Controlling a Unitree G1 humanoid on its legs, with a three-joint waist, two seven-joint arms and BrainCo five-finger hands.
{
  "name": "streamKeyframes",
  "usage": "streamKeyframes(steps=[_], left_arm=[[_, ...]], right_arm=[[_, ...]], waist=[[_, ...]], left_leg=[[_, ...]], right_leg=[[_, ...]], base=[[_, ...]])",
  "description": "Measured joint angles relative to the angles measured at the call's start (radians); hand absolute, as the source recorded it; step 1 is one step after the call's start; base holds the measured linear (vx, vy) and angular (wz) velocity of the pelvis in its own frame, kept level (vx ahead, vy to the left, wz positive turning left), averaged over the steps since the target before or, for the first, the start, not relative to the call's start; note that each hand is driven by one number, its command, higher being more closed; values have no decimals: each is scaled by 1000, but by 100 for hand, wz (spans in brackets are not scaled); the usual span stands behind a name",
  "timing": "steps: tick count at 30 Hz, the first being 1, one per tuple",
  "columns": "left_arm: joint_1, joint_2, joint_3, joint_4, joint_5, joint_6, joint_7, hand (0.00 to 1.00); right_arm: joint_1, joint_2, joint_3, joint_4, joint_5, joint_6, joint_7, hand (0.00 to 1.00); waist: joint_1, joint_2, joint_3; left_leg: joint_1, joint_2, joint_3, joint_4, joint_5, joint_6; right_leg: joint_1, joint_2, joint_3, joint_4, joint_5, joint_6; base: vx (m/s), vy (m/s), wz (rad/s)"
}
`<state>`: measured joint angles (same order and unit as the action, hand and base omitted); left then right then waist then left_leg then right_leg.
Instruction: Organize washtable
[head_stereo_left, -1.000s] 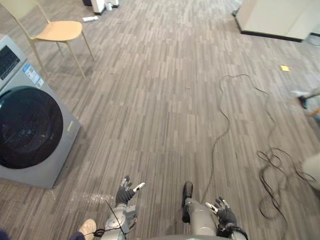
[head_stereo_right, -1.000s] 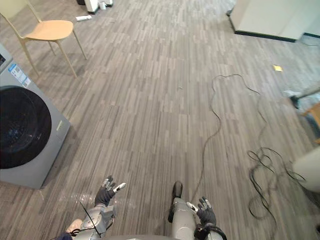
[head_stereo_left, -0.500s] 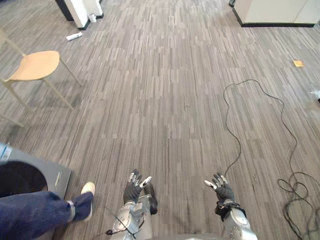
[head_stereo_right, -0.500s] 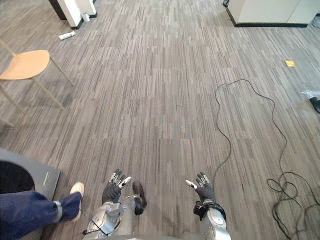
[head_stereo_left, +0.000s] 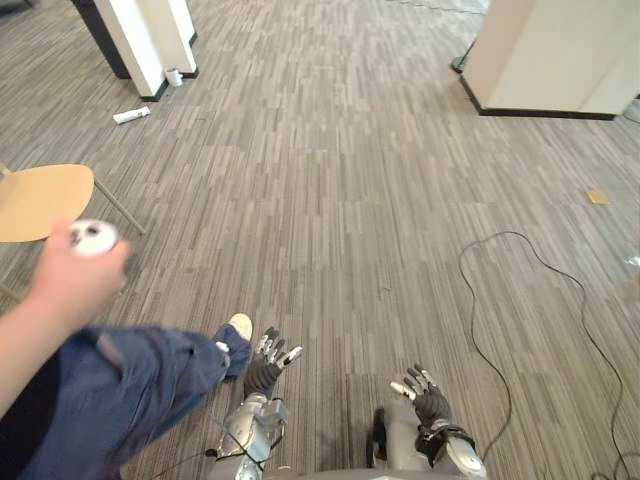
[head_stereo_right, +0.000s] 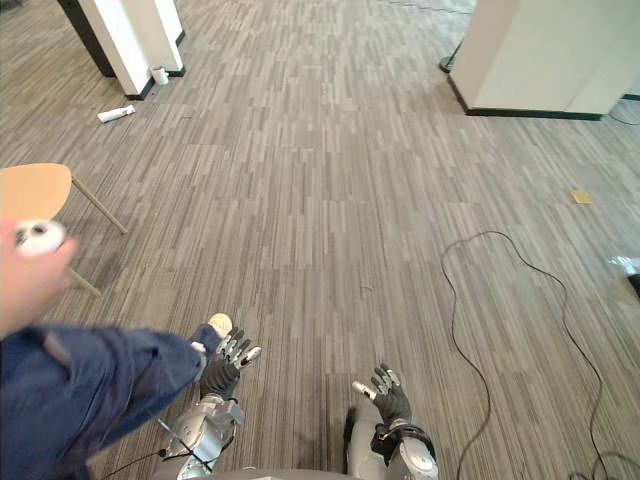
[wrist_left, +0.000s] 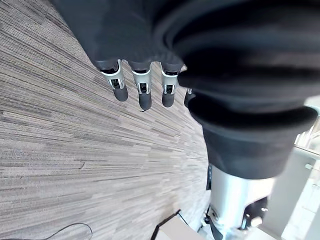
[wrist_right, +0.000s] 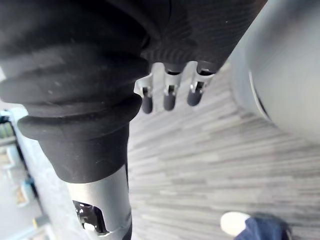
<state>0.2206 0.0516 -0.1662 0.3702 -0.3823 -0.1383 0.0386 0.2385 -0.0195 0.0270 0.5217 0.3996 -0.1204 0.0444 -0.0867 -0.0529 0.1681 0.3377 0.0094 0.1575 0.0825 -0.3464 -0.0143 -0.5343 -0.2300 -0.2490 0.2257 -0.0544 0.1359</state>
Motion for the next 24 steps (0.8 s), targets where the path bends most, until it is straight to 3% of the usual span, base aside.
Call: streamKeyframes(steps=[1, 2, 3, 4, 5, 6, 7, 8, 9, 11, 13, 14, 15, 16, 17, 18, 19, 20, 21, 22, 24], left_arm=[[15, -12, 3, 35, 5, 2, 10, 0], [19, -22, 2, 53, 7, 5, 11, 0], [39, -39, 1, 55, 16, 5, 9, 0], [43, -54, 3, 73, 24, 6, 9, 0], [42, -65, 9, 78, 26, 10, 9, 0], [44, -75, 21, 97, 21, 12, 9, 0], [35, -77, 21, 108, 19, 15, 8, 0], [35, -75, 23, 116, 14, 18, 9, 0], [48, -70, 23, 115, 3, 18, 9, 0], [68, -68, 32, 105, 2, 18, 7, 0], [74, -68, 65, 95, 1, 19, 8, 0], [81, -68, 100, 88, 1, 19, 11, 0], [81, -68, 108, 88, 0, 20, 14, 0], [87, -71, 118, 84, -2, 19, 27, 0], [89, -71, 122, 83, -3, 19, 33, 0], [96, -72, 135, 83, -5, 19, 39, 0], [96, -65, 142, 76, -11, 19, 44, 0], [96, -66, 156, 56, -21, 19, 51, 0], [96, -67, 172, 32, -33, 16, 52, 0], [93, -58, 177, 17, -40, 11, 49, 0], [70, -34, 169, 32, -37, 14, 49, 0]], right_arm=[[2, -3, -1, 0, 0, 11, -1, 0], [0, -9, -9, -5, -1, 13, -1, 0], [4, -11, -28, -33, -3, 14, -1, 0], [0, -22, -45, -49, 0, 14, -1, 0], [-2, -27, -43, -55, 7, 15, -1, 0], [-8, -26, -40, -56, 25, 17, -3, 0], [-14, -23, -44, -54, 32, 18, -8, 0], [-26, -17, -49, -53, 44, 17, -24, 0], [-24, -11, -49, -53, 46, 14, -28, 0], [-19, -9, -49, -54, 66, 10, -29, 0], [-29, -10, -49, -46, 81, 11, -26, 0], [-36, -11, -48, -28, 82, 13, -24, 0], [-29, -11, -48, -23, 82, 13, -24, 0], [-11, -12, -48, -16, 82, 14, -24, 0], [-5, -12, -47, -12, 82, 14, -24, 0], [-12, -3, -47, 25, 82, 17, -24, 0], [-6, 4, -41, 35, 82, 19, -22, 0], [-12, 7, -23, 37, 81, 18, -20, 0], [-16, 16, -12, 37, 78, 18, -18, 0], [-17, 25, -10, 36, 70, 18, -8, 0], [-34, 27, -12, 50, 52, 21, 4, 0]], waist=[[-5, 13, -3], [-4, 41, -8], [-3, 90, -11], [7, 132, -6], [13, 147, 0], [42, 159, 10], [51, 168, 13], [53, 144, 39], [55, 119, 51], [76, 93, 41], [82, 91, 41], [92, 92, 40], [97, 93, 40], [102, 99, 36], [103, 103, 36], [111, 78, 24], [115, 52, 13], [118, 33, 3], [124, 15, 2], [111, -11, 6], [84, -21, 25]], left_leg=[[45, 27, -21, 37, -11, -10], [38, 54, -20, 87, -5, -9], [-4, 109, -19, 239, 39, -24], [-93, 168, -19, 456, 162, -92], [-153, 205, -21, 580, 277, -153], [-268, 274, -20, 847, 373, -177], [-319, 296, -17, 963, 354, -151], [-401, 312, -16, 1120, 298, -74], [-455, 304, 7, 1140, 255, -31], [-549, 302, 85, 1031, 217, -7], [-646, 288, 121, 775, 205, -21], [-679, 255, 136, 410, 227, -47], [-678, 244, 135, 284, 249, -78], [-673, 232, 129, 90, 287, -140], [-687, 236, 126, 72, 307, -143], [-690, 223, 118, 154, 400, -98], [-699, 208, 114, 194, 402, -93], [-717, 195, 95, 262, 377, -54], [-719, 180, 98, 347, 312, 7], [-698, 172, 125, 417, 243, 41], [-617, 140, 142, 448, 160, 57]], right_leg=[[4, 24, 37, 63, 135, -67], [9, 38, 34, 94, 164, -90], [36, 74, 29, 127, 198, -136], [67, 106, 2, 167, 143, -157], [98, 126, 4, 165, 111, -169], [163, 163, 4, 142, 64, -188], [202, 179, 8, 134, 44, -198], [303, 192, 16, 112, 0, -201], [413, 194, 27, 57, -26, -197], [509, 196, 69, -20, -49, -184], [573, 195, 98, -78, -67, -164], [623, 187, 131, -105, -103, -136], [642, 182, 138, -110, -118, -124], [681, 179, 150, -125, -157, -100], [704, 181, 159, -126, -180, -87], [731, 155, 183, -109, -218, -76], [728, 132, 198, -86, -226, -73], [693, 112, 211, -9, -226, -72], [627, 83, 224, 171, -224, -68], [539, 36, 224, 406, -192, -20], [431, -17, 233, 721, -108, 38]], base=[[850, -255, 70], [891, -289, 35], [860, -319, 8], [839, -331, 0], [792, -270, -27], [613, -153, -33], [873, -175, -40], [843, -153, -24], [699, -132, -23], [613, -69, -49], [731, 33, -63], [631, 147, -55], [790, 250, -58], [547, 231, -32], [688, 329, -51], [536, 255, -49], [688, 295, -63], [674, 287, -63], [806, 381, -52], [643, 330, -30], [601, 238, 1]])
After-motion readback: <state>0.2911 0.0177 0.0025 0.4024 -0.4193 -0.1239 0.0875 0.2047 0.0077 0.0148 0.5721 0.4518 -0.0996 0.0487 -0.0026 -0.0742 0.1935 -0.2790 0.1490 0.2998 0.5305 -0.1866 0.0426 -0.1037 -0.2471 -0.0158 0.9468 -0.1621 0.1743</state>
